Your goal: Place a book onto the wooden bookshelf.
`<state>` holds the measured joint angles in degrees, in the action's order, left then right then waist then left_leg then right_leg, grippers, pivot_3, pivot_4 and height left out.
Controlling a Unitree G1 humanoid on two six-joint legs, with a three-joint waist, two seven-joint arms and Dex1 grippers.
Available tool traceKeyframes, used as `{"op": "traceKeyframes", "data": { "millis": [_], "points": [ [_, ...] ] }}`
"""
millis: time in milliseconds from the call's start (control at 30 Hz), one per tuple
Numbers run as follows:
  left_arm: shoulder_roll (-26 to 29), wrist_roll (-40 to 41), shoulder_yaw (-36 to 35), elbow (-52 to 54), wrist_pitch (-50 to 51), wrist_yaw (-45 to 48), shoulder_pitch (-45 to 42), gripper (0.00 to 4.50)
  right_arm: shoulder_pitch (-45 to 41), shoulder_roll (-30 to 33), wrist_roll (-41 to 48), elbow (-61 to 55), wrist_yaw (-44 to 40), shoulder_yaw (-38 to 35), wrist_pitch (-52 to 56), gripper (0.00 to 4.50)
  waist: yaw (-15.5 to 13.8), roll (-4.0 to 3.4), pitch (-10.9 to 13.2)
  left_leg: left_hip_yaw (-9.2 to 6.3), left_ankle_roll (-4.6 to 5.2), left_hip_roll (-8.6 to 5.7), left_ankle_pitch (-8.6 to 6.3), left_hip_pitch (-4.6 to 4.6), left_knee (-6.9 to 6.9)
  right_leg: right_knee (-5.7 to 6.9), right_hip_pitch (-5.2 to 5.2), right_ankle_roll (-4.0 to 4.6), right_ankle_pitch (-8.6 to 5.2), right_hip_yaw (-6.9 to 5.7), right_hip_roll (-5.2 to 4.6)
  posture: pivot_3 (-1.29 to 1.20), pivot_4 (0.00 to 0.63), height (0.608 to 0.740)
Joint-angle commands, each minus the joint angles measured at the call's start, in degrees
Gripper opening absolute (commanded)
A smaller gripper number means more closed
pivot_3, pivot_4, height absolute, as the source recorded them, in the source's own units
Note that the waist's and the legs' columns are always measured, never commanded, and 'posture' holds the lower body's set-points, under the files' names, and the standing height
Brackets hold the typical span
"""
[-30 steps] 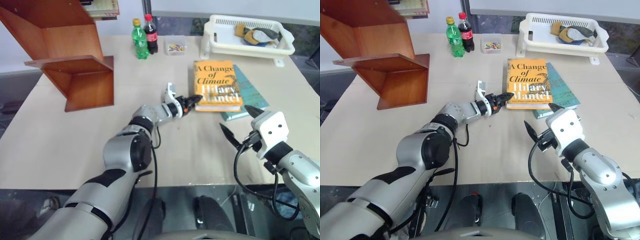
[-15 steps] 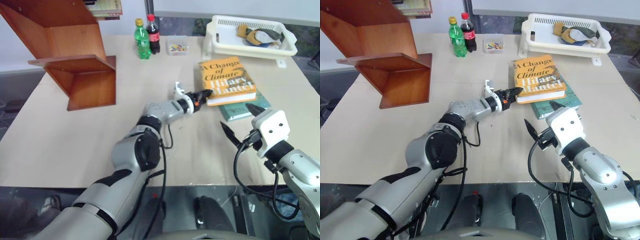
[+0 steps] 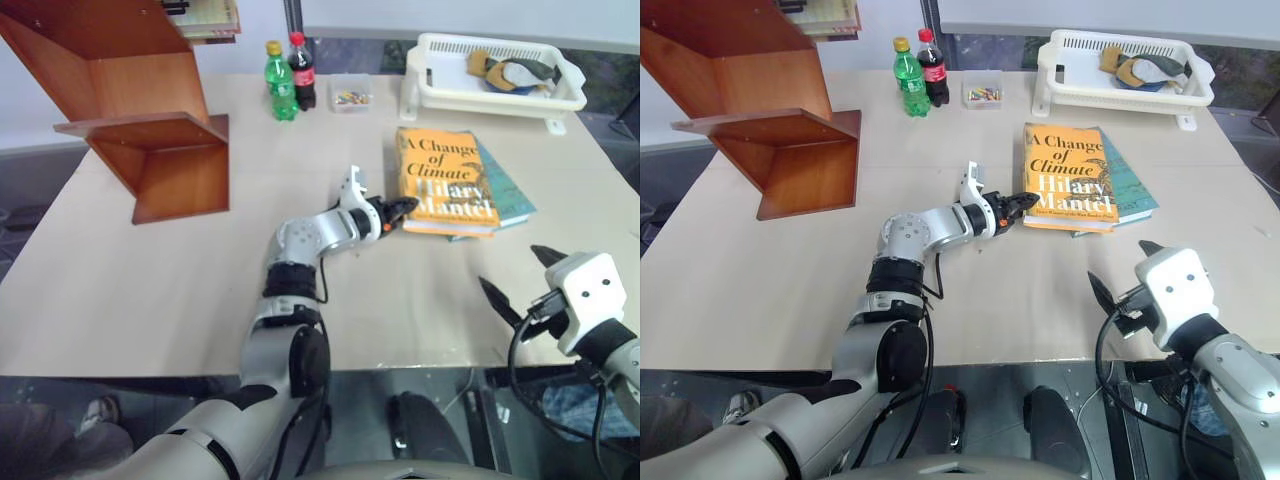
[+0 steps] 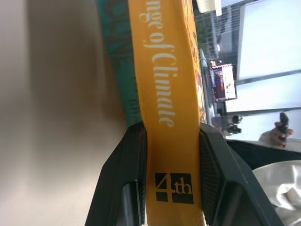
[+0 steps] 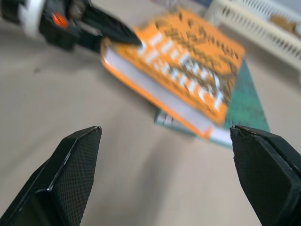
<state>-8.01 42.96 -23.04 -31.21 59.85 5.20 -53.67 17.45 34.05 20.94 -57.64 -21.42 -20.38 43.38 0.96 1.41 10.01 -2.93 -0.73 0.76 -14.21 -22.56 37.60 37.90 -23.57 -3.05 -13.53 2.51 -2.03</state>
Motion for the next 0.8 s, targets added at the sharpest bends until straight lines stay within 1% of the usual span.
{"op": "traceKeyframes", "data": {
  "millis": [33,67,100,133,167,200,233,267,300,400,533,667,733,800],
  "points": [
    [-7.3,1.8,1.1,0.4,2.0,-1.9,3.5,1.24,1.2,1.3,3.2,-2.4,0.6,-3.8,-2.0,4.50,-0.1,0.01,0.0,0.00,0.00,0.00,0.00,0.00,0.01,0.00,0.00,0.00,0.00,0.00,0.01,0.00,0.150,0.740],
    [-7.4,2.7,0.8,0.1,2.4,-2.3,3.5,1.24,1.3,1.6,3.6,-2.4,0.8,-4.0,-2.0,4.50,-0.2,0.01,0.0,0.00,0.00,0.00,0.00,0.00,0.02,0.00,0.00,0.00,0.00,0.00,0.01,0.00,0.150,0.740],
    [-7.4,3.3,0.7,0.0,2.7,-2.7,3.5,1.97,1.4,1.9,3.9,-2.4,1.1,-4.1,-2.1,4.50,-0.2,0.01,0.0,-0.01,0.01,0.00,0.00,-0.02,0.03,0.00,0.00,0.00,-0.01,-0.01,0.02,0.00,0.150,0.740],
    [-7.1,4.3,0.3,0.3,3.7,-3.2,3.5,2.32,1.2,2.0,4.1,-2.4,1.5,-4.1,-2.0,4.50,-0.2,0.01,0.0,-0.01,0.01,0.00,0.00,-0.02,0.03,0.00,0.00,0.00,-0.01,-0.01,0.02,0.00,0.150,0.740],
    [-6.8,5.2,0.0,0.7,4.7,-3.5,3.6,2.80,1.0,2.2,4.2,-2.4,1.9,-4.0,-2.0,4.50,-0.1,0.01,0.0,0.00,0.01,-0.01,0.00,-0.03,0.04,-0.01,0.00,0.00,-0.01,0.00,0.02,0.00,0.150,0.740],
    [-6.4,5.9,-0.3,1.1,5.5,-3.7,3.6,3.44,0.8,2.3,4.3,-2.4,2.2,-4.0,-1.9,4.50,-0.1,0.01,0.0,-0.01,0.01,-0.01,0.00,-0.06,0.04,-0.01,-0.01,0.00,-0.01,0.00,0.02,0.00,0.150,0.740],
    [-5.9,6.7,-0.7,1.5,6.3,-4.0,3.5,3.80,0.5,2.4,4.3,-2.4,2.5,-3.8,-1.8,4.50,-0.1,0.01,0.0,-0.01,0.01,-0.01,0.00,-0.07,0.04,-0.02,-0.01,0.00,-0.01,0.00,0.02,0.00,0.150,0.740],
    [-5.6,7.2,-0.9,1.8,6.8,-4.2,3.5,4.31,0.4,2.6,4.4,-2.4,2.8,-3.7,-1.8,4.50,-0.2,0.01,0.0,-0.02,0.01,-0.01,0.00,-0.08,0.04,-0.03,-0.02,0.00,-0.01,-0.01,0.02,0.00,0.150,0.740],
    [-3.8,7.6,-1.1,2.0,7.7,-3.8,3.1,4.41,-0.1,2.7,4.7,-2.4,2.9,-3.0,-2.0,4.50,-0.2,0.01,0.0,-0.03,0.01,-0.01,0.00,-0.09,0.04,-0.03,-0.02,0.00,-0.01,-0.02,0.02,0.00,0.150,0.740],
    [2.4,8.0,-1.7,1.4,9.9,-1.6,1.1,4.41,-3.3,2.9,5.5,-2.4,4.1,0.7,-2.5,4.50,0.0,0.01,0.0,-0.02,0.01,-0.01,0.00,-0.08,0.04,-0.04,-0.01,0.01,-0.01,-0.02,0.02,0.00,0.150,0.740],
    [10.0,5.7,-1.0,-3.6,9.4,3.6,-2.7,4.41,-8.8,2.1,4.7,-2.4,6.9,7.6,-1.3,4.50,0.5,0.01,0.0,-0.04,0.01,0.01,0.00,-0.02,0.04,0.03,-0.03,0.02,-0.01,-0.02,0.07,0.00,0.150,0.740],
    [15.9,2.9,-1.0,-16.0,6.8,10.3,-9.6,4.41,-14.3,0.5,1.9,-1.1,9.2,13.7,0.2,4.50,0.2,0.01,0.0,-0.11,0.00,0.00,0.01,-0.07,0.05,0.02,-0.04,0.02,-0.01,-0.08,0.07,0.00,0.150,0.740],
    [17.5,2.9,-3.5,-24.8,4.7,13.0,-13.6,4.41,-16.5,-0.1,0.7,-0.1,9.7,15.7,0.4,4.50,-0.3,0.01,0.0,-0.12,0.00,-0.04,0.01,-0.14,0.08,-0.05,-0.03,0.02,-0.01,-0.11,0.03,0.00,0.150,0.740],
    [18.2,1.2,-3.7,-31.2,1.7,16.6,-16.3,4.41,-18.2,-0.6,-0.1,0.7,9.9,17.0,0.5,4.50,-0.5,0.02,0.0,-0.23,0.01,-0.11,0.01,-0.25,0.09,-0.13,-0.03,0.01,-0.01,-0.20,-0.03,0.00,0.150,0.740]
  ]
}}
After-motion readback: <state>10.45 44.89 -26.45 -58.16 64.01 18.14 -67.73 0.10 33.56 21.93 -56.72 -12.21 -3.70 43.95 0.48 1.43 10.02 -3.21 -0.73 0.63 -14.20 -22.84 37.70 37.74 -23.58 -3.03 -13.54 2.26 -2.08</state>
